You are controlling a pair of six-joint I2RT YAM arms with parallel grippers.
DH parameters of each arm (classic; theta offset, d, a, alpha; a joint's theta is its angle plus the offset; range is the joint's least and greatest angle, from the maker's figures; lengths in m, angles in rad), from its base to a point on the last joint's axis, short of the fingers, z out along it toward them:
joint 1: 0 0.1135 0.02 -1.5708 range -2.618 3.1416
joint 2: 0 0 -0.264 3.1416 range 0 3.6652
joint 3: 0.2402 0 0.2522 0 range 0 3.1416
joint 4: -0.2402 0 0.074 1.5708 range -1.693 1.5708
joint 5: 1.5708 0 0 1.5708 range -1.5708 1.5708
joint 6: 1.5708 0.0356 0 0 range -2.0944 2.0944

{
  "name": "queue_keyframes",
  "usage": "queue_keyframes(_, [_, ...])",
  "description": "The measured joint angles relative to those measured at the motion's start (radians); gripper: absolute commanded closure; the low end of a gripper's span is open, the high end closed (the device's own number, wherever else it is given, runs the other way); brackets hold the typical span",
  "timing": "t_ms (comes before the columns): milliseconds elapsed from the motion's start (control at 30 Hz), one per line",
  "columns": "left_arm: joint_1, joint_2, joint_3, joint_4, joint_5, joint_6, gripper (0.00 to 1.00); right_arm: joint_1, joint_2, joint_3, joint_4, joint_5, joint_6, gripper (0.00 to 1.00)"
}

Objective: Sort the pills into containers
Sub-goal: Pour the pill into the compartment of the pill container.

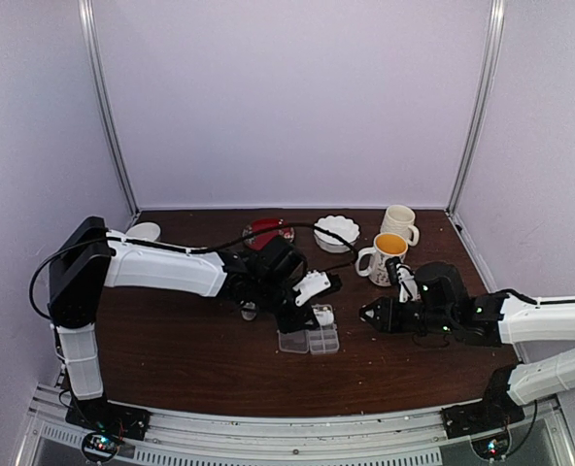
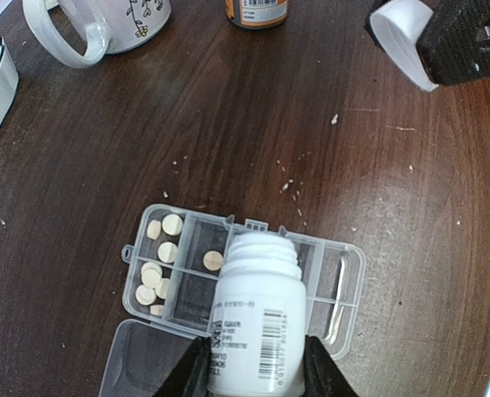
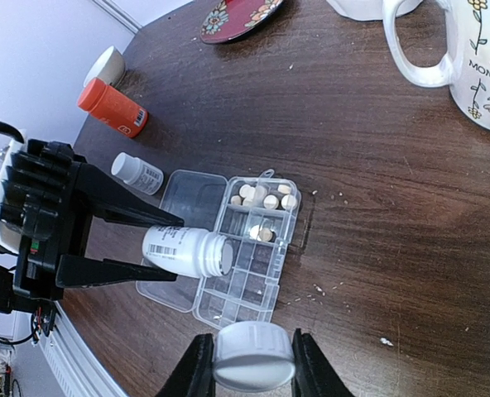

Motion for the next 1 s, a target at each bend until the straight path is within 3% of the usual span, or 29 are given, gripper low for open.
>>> queue_keyframes(1000, [0.002,0.006,-0.037,0.016,-0.023,0.006,1.0,-0.008,0.002,0.026,-0.023,-0.004,-0.007,1.0])
